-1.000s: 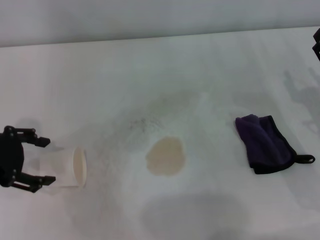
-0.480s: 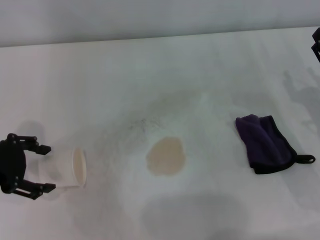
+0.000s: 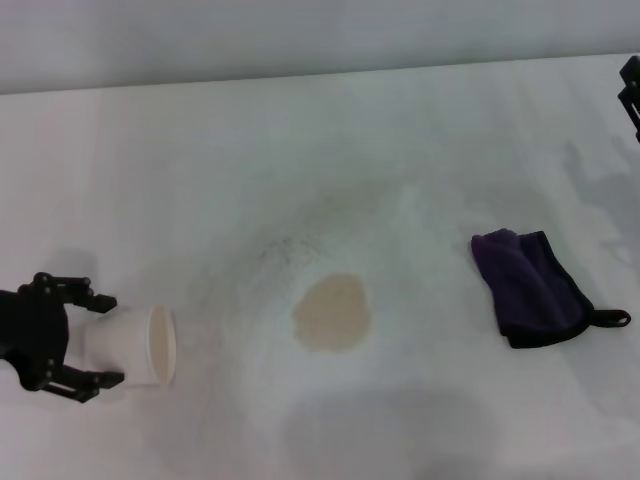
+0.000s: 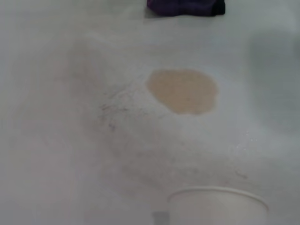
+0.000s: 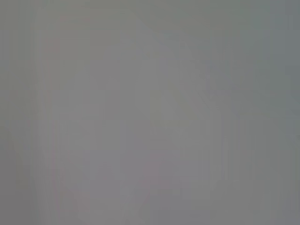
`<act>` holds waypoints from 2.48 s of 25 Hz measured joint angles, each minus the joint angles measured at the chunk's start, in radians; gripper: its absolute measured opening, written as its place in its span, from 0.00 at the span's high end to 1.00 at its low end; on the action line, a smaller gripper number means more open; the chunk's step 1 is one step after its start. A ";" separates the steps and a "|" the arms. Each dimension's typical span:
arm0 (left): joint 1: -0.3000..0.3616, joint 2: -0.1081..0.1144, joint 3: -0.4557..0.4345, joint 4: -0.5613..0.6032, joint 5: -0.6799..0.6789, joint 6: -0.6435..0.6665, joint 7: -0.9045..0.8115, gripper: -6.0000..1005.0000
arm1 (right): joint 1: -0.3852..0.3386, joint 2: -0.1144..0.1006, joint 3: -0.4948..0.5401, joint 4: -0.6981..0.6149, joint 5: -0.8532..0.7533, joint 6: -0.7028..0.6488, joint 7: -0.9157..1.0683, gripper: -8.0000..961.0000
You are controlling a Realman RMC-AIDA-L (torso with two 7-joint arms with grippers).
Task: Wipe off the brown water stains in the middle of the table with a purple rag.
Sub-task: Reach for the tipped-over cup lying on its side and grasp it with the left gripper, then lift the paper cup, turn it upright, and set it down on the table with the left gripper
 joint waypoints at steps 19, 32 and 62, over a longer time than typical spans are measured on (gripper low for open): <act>-0.005 -0.053 -0.004 -0.103 -0.010 -0.130 0.109 0.19 | -0.010 -0.006 0.000 -0.001 -0.001 -0.028 -0.007 0.24; 0.019 -0.063 -0.032 -0.124 -0.238 -0.160 0.143 0.28 | -0.020 -0.009 -0.015 -0.034 -0.010 -0.030 -0.006 0.24; 0.059 -0.079 -0.137 -0.873 -1.006 -0.258 0.799 0.31 | 0.014 -0.009 -0.236 -0.146 -0.046 -0.080 -0.014 0.24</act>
